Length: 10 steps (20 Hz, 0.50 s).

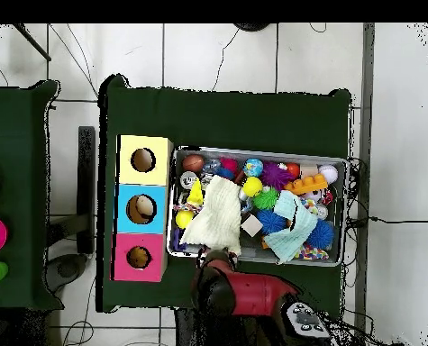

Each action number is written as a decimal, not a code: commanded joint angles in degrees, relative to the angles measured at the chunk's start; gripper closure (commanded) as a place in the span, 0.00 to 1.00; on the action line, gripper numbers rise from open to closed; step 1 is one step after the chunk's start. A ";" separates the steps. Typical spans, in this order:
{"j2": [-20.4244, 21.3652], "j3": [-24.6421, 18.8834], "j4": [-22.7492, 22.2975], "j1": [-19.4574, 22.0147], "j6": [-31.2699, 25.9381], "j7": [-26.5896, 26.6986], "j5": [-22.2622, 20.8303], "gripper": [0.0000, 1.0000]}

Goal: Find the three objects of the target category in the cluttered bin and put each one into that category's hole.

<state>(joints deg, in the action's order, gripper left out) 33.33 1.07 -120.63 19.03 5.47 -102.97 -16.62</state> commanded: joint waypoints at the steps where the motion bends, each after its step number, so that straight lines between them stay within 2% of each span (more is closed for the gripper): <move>1: -9.41 -2.05 9.30 1.89 8.78 -6.65 -2.30 0.00; 10: -9.52 0.98 9.65 -1.06 10.72 -5.42 -1.56 0.00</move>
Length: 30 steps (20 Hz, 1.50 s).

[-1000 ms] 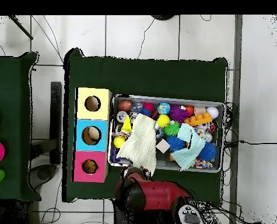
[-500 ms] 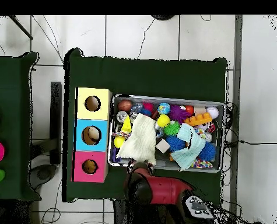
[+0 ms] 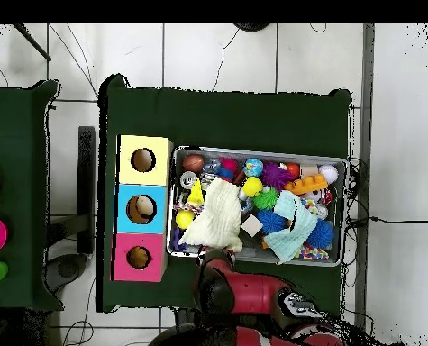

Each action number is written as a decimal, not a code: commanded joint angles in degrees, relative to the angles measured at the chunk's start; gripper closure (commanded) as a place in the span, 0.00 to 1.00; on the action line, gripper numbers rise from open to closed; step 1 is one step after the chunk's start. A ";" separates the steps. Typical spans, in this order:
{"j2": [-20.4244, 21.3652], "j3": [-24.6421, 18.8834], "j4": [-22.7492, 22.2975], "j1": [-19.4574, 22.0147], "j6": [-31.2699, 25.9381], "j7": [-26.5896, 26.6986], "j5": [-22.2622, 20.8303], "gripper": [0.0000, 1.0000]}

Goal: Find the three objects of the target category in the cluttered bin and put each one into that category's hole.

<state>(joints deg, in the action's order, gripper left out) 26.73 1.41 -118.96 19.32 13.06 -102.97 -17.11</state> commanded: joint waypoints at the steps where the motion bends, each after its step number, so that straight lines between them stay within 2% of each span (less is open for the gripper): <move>1: -2.74 0.72 8.23 -1.51 1.91 -4.91 -1.25 1.00; 6: -2.18 -0.28 8.65 -0.32 -0.56 -3.70 -2.70 1.00; 9: -1.26 1.83 9.06 -1.27 -0.65 -3.60 -2.51 1.00; 12: 1.51 0.42 8.87 1.61 -4.56 -2.03 -4.11 1.00; 19: 6.56 -7.73 11.88 13.15 -16.27 6.63 -11.57 1.00; 22: 8.14 -8.51 15.52 14.16 -20.64 10.68 -14.53 1.00; 25: 8.94 -13.22 17.32 17.96 -24.97 14.04 -17.51 1.00; 30: 9.72 -18.51 18.77 22.12 -29.84 16.35 -20.86 1.00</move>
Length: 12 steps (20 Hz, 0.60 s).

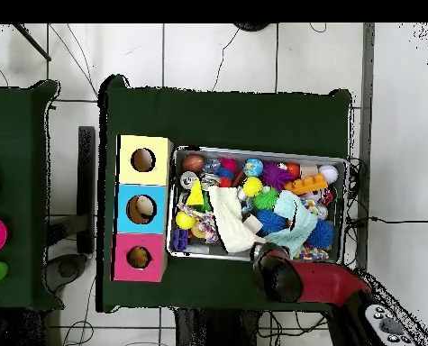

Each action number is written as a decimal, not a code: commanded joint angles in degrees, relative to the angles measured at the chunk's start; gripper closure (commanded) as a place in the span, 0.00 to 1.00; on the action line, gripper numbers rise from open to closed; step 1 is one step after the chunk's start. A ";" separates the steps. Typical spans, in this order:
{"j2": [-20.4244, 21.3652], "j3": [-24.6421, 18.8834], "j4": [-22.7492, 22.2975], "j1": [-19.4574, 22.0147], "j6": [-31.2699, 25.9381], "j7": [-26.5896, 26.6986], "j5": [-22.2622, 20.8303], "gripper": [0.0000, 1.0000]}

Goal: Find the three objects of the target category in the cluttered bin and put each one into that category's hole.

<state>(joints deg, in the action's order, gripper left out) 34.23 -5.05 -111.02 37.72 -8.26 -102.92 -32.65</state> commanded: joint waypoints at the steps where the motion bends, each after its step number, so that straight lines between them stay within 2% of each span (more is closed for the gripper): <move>1: 2.32 -13.07 10.97 4.42 -9.29 16.13 -6.09 1.00; 6: 3.27 -16.59 11.25 7.41 -10.99 16.33 -8.76 1.00; 12: 6.83 -19.45 12.31 8.44 -14.27 17.96 -11.17 1.00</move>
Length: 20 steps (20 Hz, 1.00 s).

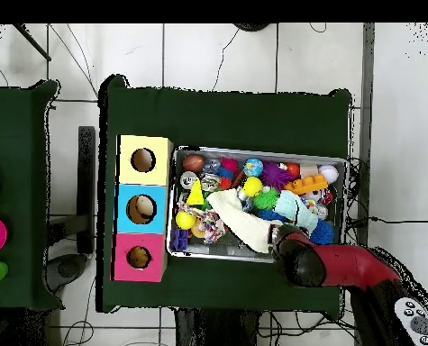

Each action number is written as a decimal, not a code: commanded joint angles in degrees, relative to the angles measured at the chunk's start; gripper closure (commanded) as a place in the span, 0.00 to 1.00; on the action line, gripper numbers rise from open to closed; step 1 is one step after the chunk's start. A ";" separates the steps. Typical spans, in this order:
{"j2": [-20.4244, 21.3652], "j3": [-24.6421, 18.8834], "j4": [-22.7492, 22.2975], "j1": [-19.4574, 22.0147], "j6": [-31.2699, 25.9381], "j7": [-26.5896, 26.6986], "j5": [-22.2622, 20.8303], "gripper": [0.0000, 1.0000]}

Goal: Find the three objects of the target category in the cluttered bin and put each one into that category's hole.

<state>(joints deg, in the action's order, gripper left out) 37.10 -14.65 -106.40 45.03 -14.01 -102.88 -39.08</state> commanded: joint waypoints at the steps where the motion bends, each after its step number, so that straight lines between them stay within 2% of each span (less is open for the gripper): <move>1: 4.80 -9.96 8.21 0.90 -9.43 18.48 -5.15 1.00; 5: 7.44 -10.34 9.80 -0.02 -12.03 19.76 -7.03 1.00; 12: 8.91 -11.73 10.72 0.16 -13.66 19.77 -9.60 1.00; 16: 8.18 -14.61 12.24 2.20 -17.53 23.54 -8.54 1.00; 20: 6.32 -16.26 13.22 4.16 -18.41 25.19 -8.96 1.00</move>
<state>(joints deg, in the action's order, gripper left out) 44.76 -24.33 -98.14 46.77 -24.28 -100.08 -44.95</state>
